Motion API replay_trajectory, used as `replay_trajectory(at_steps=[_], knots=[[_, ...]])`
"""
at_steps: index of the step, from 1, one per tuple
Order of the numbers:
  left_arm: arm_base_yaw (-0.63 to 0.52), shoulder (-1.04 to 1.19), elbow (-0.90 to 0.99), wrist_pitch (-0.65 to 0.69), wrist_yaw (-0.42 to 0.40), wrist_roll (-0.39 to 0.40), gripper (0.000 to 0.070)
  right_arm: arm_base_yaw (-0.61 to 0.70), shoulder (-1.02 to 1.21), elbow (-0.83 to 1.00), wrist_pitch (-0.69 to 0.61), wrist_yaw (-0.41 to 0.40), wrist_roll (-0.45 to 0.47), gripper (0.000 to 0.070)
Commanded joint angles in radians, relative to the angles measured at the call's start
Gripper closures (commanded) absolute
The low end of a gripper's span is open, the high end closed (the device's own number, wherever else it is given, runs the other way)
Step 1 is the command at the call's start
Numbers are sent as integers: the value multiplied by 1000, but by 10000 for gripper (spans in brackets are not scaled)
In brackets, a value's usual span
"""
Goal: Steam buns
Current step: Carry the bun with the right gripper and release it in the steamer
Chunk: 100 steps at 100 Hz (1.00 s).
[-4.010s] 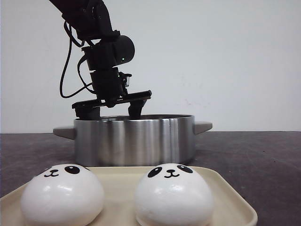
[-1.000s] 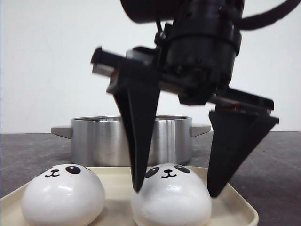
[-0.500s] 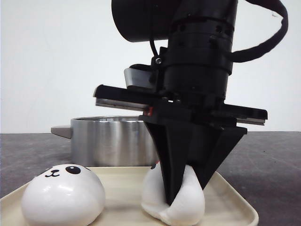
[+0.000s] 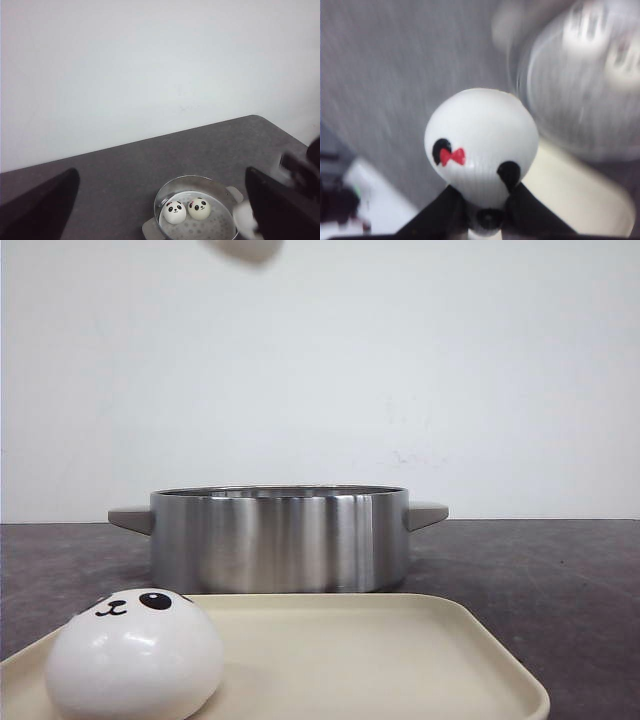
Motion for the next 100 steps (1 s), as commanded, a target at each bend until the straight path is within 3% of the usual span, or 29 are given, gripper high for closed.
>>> replay_trajectory(at_steps=[1, 29, 100], knots=[[-8, 13, 23, -35, -4, 0, 23, -45, 58, 45, 6, -15, -60, 696], [-8, 13, 23, -35, -4, -1, 23, -237, 277, 82, 13, -127, -69, 696], [-8, 13, 23, -35, -4, -1, 23, -263, 546, 82, -16, -68, 1, 696]])
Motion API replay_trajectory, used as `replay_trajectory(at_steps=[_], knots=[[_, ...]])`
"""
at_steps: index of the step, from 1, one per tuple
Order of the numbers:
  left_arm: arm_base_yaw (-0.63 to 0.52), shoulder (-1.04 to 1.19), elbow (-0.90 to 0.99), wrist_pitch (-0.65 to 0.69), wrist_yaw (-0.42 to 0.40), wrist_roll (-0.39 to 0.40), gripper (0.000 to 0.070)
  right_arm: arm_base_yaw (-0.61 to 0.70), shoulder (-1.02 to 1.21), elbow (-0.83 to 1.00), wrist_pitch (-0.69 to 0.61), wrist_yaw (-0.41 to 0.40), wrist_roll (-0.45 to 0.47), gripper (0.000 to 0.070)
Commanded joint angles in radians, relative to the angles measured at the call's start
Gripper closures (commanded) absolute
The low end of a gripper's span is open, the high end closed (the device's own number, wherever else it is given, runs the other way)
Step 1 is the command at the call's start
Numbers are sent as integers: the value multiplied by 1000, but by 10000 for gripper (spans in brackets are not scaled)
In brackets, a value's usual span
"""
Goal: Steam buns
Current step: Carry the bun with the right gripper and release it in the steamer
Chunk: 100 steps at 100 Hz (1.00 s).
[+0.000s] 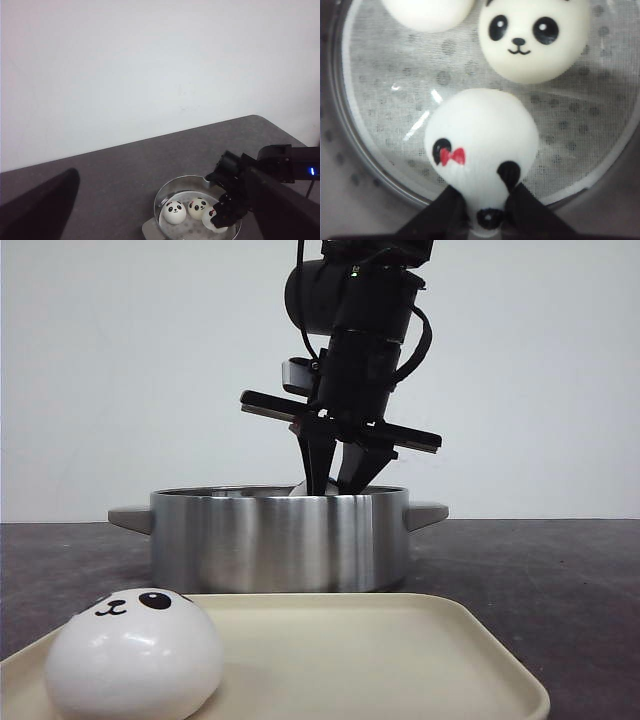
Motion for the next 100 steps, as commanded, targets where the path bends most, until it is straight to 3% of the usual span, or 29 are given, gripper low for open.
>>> replay_trajectory(at_steps=[1, 29, 44, 62, 76, 100], knots=[[-8, 13, 23, -35, -4, 0, 23, 3, 24, 18, -6, 24, 18, 696], [-8, 13, 23, -35, -4, 0, 23, -13, 24, 18, -43, 43, 17, 685], [-8, 13, 23, -35, -4, -1, 23, -12, 24, 18, -50, 43, 17, 485], [-8, 13, 23, -35, -4, -1, 23, -12, 24, 18, -47, 43, 17, 381], [-8, 13, 23, -35, -4, -2, 23, -12, 24, 18, -41, 44, 17, 211], [-8, 13, 23, -35, -4, -2, 23, -12, 24, 18, -40, 44, 18, 176]])
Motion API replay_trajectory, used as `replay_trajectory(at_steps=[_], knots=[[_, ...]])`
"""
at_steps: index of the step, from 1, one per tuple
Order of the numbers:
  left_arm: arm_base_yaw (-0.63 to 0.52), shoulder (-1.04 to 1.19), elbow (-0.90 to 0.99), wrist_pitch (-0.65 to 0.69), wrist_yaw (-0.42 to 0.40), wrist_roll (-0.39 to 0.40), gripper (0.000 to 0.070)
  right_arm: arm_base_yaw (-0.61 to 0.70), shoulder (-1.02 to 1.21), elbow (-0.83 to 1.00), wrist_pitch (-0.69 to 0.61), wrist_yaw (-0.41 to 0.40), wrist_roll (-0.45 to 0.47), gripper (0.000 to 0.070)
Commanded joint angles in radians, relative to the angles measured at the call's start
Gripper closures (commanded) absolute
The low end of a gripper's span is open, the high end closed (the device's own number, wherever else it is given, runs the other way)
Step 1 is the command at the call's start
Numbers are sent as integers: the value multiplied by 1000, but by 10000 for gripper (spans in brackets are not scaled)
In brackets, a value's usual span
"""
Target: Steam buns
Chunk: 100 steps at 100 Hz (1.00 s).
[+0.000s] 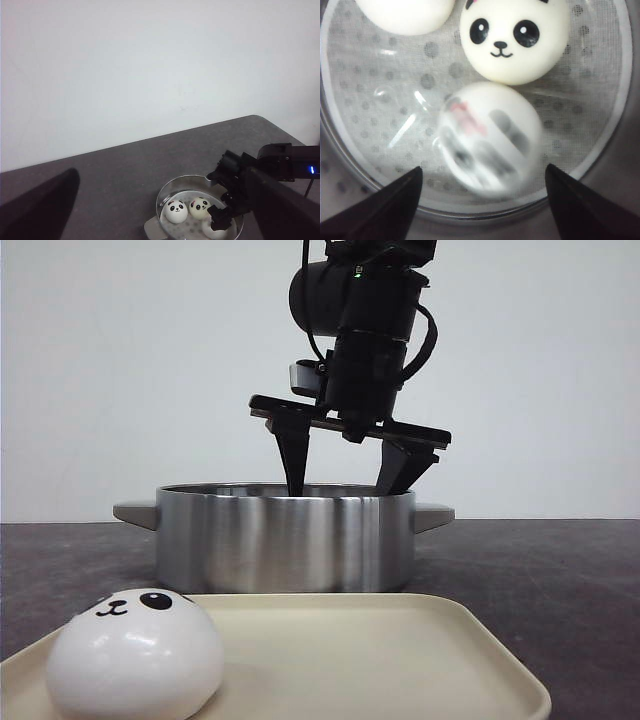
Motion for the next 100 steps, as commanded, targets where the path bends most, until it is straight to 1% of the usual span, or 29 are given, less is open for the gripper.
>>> replay_trajectory(at_steps=[1, 7, 27, 31, 34, 37, 40, 44, 45, 46, 48, 51, 55, 63, 69, 76, 91, 100], knots=[[-8, 13, 23, -35, -4, -2, 23, 4, 24, 14, -19, 6, 11, 172], [-8, 13, 23, -35, -4, -5, 23, 4, 24, 14, -18, 6, 11, 156], [-8, 13, 22, -35, -4, -5, 23, 5, 16, 47, 12, 9, 3, 156], [-8, 13, 19, -35, -3, -9, 23, 5, 10, 75, 10, 9, -12, 162], [-8, 13, 14, -35, -3, -17, 23, 5, 1, 100, 7, 9, -24, 184], [-8, 13, 6, -35, -3, -31, 23, 6, -13, 126, 2, 10, -33, 240], [-8, 13, -4, -35, 0, -45, 23, 10, -28, 148, 3, 12, -37, 333], [-8, 13, -24, -35, 3, -64, 23, 22, -55, 175, 10, 29, -45, 513], [-8, 13, -33, -35, 6, -73, 23, 28, -68, 182, 14, 40, -48, 588], [-8, 13, -36, -35, 7, -76, 23, 31, -73, 185, 16, 45, -49, 612], [-8, 13, -48, -35, 11, -86, 23, 39, -94, 191, 22, 64, -56, 695], [-8, 13, -68, -36, 25, -101, 23, 53, -129, 196, 38, 99, -76, 700], [-8, 12, -98, -37, 53, -120, 23, 79, -178, 197, 64, 157, -110, 689], [-8, 11, -176, -37, 130, -156, 23, 146, -280, 197, 90, 308, -183, 689], [-8, 9, -254, -37, 181, -183, 23, 203, -355, 197, 88, 423, -233, 689], [-8, -1, -359, -37, 219, -212, 23, 270, -441, 197, 66, 517, -278, 689], [-9, -11, -611, -31, 271, -257, 23, 401, -618, 197, -47, 681, -283, 689], [-10, -14, -760, 18, 328, -291, 23, 478, -717, 197, -124, 768, -273, 689]])
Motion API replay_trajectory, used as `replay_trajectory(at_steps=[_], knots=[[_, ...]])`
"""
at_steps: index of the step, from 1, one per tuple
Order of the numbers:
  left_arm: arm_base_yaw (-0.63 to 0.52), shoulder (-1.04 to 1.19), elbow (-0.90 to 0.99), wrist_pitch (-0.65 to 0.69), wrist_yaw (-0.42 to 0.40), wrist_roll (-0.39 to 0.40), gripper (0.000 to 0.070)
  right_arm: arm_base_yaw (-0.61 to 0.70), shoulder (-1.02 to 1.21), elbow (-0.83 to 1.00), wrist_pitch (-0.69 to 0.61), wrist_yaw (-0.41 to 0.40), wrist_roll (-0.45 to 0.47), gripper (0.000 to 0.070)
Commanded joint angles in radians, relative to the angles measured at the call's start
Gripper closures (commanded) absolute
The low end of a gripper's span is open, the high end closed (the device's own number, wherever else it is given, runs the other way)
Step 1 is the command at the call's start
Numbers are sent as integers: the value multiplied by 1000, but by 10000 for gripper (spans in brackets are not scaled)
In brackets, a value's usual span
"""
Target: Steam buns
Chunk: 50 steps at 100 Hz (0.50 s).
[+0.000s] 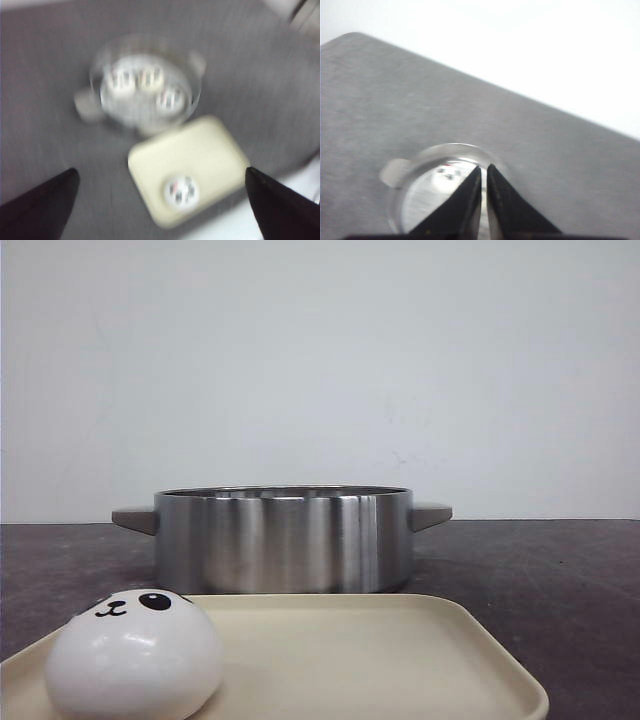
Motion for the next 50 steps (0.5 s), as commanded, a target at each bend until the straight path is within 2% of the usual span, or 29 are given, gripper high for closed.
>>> replay_trajectory(at_steps=[1, 19, 25, 30, 39, 50], knots=[[-10, 3, -87, 28, 43, -50, 23, 60, -55, 16, -41, 60, -4, 689], [-21, 8, -383, 283, 229, -159, 23, 175, -192, 16, -217, 215, 108, 689], [-33, 18, -474, 354, 268, -206, 23, 198, -227, 14, -296, 272, 164, 689], [-46, 33, -540, 397, 275, -234, 23, 216, -254, 8, -366, 332, 248, 689], [-65, 78, -622, 447, 262, -240, 23, 239, -280, -5, -451, 369, 335, 689], [-76, 158, -654, 479, 201, -266, 23, 265, -315, -36, -457, 375, 375, 689]])
